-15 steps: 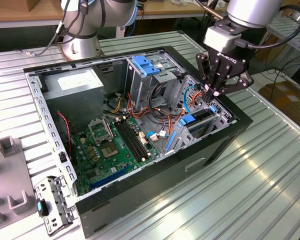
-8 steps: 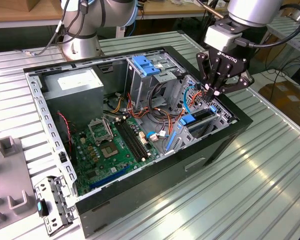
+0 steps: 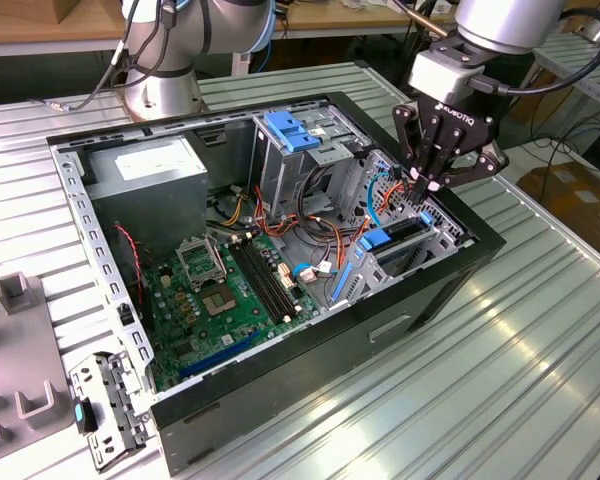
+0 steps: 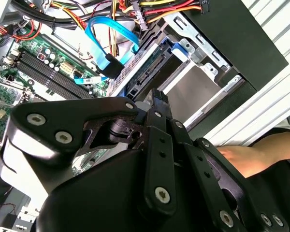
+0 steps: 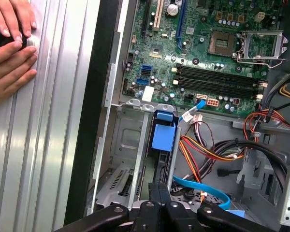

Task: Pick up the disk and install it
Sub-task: 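Insert the first disk wire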

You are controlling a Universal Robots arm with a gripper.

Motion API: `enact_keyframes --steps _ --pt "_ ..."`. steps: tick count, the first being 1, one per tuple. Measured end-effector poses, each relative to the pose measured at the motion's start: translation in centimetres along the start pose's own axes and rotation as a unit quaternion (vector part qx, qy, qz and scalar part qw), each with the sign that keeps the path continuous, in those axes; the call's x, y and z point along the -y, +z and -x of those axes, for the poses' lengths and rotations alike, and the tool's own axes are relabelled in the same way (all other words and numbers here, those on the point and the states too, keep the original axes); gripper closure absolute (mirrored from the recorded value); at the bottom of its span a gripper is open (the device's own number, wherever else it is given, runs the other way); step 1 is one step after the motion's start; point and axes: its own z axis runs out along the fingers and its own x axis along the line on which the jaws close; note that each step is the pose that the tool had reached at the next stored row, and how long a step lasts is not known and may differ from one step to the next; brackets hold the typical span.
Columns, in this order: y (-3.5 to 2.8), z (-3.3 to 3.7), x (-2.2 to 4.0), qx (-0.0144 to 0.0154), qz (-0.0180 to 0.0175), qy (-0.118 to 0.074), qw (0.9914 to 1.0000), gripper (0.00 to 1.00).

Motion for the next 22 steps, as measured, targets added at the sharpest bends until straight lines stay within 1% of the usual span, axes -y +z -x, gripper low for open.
enact_keyframes --steps 6,8,11,14,19,22 --pt "0.01 0.11 0.82 0.0001 -0.0001 -0.002 1.00000 0.89" --pt "0.01 0.16 1.46 0.0001 -0.0001 -0.004 0.99999 0.89" --pt "0.02 0.17 2.17 0.0001 -0.0002 -0.006 0.99998 0.89" --pt "0.03 0.16 3.07 0.0002 -0.0003 -0.008 0.99997 0.89" --pt "0.05 0.23 4.72 0.0002 -0.0004 -0.010 0.99995 0.89" --pt "0.05 0.39 5.45 0.0003 -0.0004 -0.010 0.99995 0.89"
